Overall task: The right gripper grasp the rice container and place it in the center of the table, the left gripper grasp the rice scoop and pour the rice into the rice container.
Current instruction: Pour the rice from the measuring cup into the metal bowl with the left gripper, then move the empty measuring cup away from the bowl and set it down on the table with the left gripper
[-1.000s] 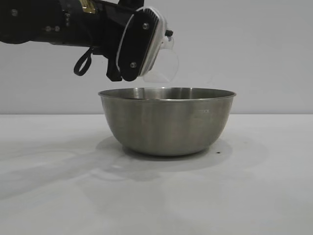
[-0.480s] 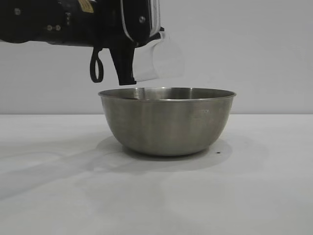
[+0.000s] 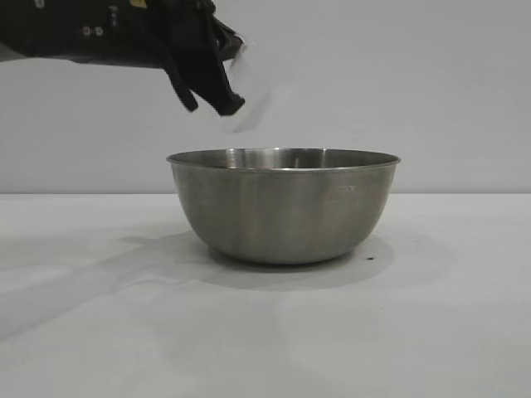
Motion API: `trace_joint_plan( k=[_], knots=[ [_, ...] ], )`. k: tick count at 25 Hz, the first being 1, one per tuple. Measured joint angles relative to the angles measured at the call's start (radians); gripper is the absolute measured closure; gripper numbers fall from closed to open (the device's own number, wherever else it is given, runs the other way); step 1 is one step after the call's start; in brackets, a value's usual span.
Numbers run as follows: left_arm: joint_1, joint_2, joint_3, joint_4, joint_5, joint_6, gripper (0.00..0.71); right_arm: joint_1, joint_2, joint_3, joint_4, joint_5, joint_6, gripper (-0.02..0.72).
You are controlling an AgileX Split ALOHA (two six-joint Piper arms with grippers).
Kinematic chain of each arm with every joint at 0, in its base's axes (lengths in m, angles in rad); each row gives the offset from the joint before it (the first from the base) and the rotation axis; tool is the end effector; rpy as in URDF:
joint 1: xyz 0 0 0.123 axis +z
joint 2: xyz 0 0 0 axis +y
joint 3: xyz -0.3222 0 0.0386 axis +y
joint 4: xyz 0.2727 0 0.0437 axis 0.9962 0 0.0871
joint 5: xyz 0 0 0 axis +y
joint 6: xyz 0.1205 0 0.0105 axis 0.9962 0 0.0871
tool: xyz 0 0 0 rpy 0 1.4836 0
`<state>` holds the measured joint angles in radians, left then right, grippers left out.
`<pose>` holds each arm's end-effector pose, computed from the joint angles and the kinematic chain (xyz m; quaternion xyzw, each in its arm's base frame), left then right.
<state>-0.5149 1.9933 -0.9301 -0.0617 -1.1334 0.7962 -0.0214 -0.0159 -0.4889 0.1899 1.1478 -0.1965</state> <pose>0.4014 -0.2193 0.2028 0.3721 0.5326 0.1147 0.7515 -0.0031 0.0209 0.2644 -0.0840 0.8660 0.0413 0.4912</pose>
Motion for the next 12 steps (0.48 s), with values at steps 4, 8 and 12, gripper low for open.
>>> trace_joint_plan(
  k=[4,8,12],
  knots=[
    [0.000,-0.025,0.000,-0.107,0.000,-0.061,0.710,0.000,0.000,0.000,0.000,0.000,0.000,0.301],
    [0.000,-0.054,0.023,-0.235,-0.002,-0.088,0.710,0.000,0.000,0.000,0.000,0.000,0.000,0.301],
    [0.000,-0.102,0.088,-0.369,-0.002,-0.115,0.710,0.000,0.000,0.000,0.000,0.000,0.000,0.301]
  ],
)
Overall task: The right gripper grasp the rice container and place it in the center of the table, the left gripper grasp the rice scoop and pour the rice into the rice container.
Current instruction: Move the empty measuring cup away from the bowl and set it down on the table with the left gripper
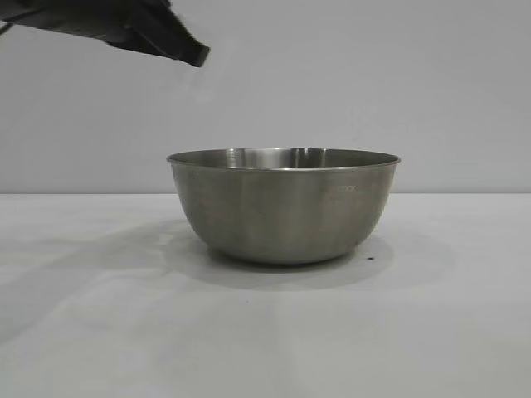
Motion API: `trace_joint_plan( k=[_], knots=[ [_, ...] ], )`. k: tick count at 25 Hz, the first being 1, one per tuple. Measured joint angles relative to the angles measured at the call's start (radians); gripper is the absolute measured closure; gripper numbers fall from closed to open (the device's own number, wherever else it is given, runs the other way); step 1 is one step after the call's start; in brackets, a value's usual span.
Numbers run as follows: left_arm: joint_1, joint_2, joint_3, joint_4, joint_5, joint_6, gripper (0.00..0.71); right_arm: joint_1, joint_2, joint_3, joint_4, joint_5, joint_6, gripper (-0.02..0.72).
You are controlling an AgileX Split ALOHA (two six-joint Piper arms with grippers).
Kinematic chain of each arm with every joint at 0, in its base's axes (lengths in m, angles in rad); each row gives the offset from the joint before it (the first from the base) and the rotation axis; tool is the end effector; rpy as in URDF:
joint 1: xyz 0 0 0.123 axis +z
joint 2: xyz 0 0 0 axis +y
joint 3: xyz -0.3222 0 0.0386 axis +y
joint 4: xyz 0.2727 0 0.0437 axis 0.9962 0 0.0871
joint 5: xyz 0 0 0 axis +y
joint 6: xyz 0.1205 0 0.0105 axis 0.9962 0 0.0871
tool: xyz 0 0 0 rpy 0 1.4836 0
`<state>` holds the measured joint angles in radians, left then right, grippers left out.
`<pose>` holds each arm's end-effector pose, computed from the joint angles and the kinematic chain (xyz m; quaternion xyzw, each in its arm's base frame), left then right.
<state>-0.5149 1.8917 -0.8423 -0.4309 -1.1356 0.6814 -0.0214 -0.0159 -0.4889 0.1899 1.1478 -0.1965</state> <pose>0.3906 -0.1684 0.2170 0.1833 0.6355 0.1177 0.7408 -0.0031 0.0209 0.2644 -0.0840 0.8660 0.0413 0.4912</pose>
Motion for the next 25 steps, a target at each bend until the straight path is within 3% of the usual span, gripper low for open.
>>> trace_joint_plan(
  k=[11,19,25],
  knots=[
    [0.000,-0.054,0.147,-0.201,0.000,-0.166,0.710,0.000,0.000,0.000,0.000,0.000,0.000,0.301],
    [0.000,-0.049,0.245,-0.219,0.000,-0.332,0.710,0.000,0.000,0.000,0.000,0.000,0.000,0.301],
    [0.000,0.030,0.253,-0.222,0.000,-0.418,0.710,0.000,0.000,0.000,0.000,0.000,0.000,0.301]
  ],
)
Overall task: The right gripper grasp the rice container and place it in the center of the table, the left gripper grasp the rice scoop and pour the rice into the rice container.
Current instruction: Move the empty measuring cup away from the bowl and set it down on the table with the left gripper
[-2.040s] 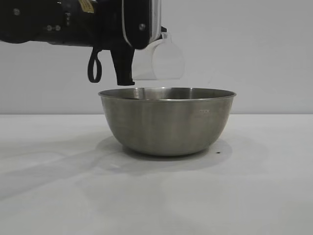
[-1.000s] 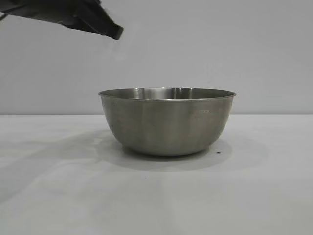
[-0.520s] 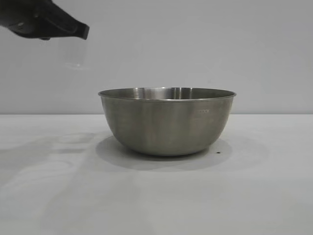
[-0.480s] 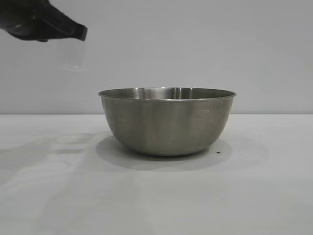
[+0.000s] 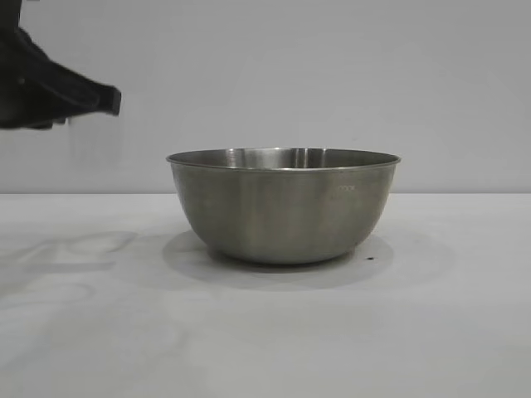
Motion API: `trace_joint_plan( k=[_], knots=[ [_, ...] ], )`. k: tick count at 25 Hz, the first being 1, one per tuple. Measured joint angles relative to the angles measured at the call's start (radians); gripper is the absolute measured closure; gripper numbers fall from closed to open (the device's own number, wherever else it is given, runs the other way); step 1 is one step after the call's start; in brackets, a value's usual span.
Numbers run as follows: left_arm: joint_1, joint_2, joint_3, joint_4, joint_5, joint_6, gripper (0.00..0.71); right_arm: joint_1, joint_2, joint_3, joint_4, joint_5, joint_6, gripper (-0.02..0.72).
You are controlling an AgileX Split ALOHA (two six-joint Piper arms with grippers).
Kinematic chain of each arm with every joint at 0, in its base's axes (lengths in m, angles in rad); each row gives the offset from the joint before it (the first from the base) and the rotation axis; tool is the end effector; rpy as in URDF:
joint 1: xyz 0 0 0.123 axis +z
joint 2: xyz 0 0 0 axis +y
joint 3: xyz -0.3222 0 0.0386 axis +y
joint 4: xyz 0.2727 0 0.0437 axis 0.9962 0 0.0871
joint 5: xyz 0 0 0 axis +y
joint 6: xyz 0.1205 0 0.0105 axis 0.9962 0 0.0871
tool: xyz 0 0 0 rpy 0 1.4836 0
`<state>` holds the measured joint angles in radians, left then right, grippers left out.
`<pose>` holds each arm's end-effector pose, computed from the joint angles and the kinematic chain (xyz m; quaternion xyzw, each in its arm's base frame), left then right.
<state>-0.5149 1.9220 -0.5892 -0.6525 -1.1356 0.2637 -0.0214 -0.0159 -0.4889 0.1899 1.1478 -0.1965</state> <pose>0.3398 -0.1157 0.1370 -0.0047 0.7646 0.0462 0.6428 -0.0031 0.0209 0.2644 -0.0840 0.8660 0.0413 0.4912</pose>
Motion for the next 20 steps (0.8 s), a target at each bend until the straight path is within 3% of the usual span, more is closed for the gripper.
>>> trace_joint_plan(
  k=[20],
  knots=[
    [0.000,0.142,0.000,0.060,0.000,-0.137,0.710,0.000,0.000,0.000,0.000,0.000,0.000,0.301]
  ],
)
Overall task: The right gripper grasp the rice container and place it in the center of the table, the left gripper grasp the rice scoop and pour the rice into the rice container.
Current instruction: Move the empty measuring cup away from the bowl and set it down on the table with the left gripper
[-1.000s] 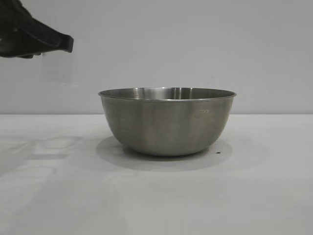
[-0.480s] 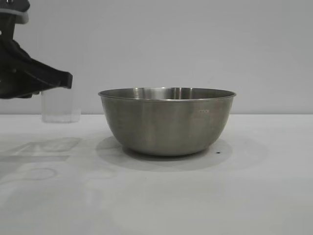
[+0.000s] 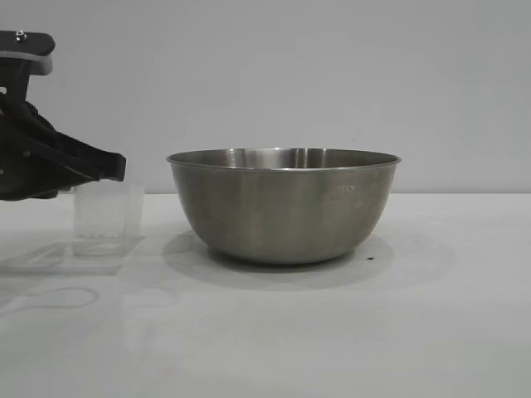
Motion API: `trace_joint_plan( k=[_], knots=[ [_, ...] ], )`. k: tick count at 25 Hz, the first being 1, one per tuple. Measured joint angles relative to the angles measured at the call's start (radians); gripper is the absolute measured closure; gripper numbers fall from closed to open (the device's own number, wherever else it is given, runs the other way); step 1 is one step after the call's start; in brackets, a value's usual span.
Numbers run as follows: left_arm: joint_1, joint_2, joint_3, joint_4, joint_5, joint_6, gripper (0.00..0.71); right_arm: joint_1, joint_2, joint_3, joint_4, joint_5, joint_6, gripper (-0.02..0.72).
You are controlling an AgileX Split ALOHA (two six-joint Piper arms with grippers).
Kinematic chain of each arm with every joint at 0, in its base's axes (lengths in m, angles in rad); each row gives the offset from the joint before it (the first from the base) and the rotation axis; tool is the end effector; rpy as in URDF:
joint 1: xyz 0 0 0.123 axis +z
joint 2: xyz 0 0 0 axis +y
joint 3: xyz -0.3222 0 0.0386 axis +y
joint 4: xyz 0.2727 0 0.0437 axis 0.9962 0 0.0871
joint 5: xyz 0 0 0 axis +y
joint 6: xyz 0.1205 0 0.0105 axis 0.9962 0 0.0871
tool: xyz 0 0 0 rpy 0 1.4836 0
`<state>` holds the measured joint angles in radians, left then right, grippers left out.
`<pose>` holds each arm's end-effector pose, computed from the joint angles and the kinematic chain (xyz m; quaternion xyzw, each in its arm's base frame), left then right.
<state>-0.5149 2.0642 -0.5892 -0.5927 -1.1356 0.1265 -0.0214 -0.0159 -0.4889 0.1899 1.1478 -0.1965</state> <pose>0.3391 -0.1215 0.0876 -0.0080 0.7992 0.0183 0.6007 -0.0031 0.0209 0.2644 -0.0840 0.8660 0.0413 0.4912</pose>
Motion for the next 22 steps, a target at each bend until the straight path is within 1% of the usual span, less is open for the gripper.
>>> trace_joint_plan(
  k=[10,15,22],
  knots=[
    [0.000,0.011,0.000,0.006,0.000,-0.021,0.710,0.000,0.000,0.000,0.000,0.000,0.000,0.301],
    [0.000,0.033,0.000,0.040,-0.001,-0.046,0.710,0.000,0.000,0.000,0.000,0.000,0.000,0.301],
    [0.000,0.037,0.000,0.050,-0.010,-0.046,0.710,0.000,0.000,0.000,0.000,0.000,0.000,0.301]
  ],
)
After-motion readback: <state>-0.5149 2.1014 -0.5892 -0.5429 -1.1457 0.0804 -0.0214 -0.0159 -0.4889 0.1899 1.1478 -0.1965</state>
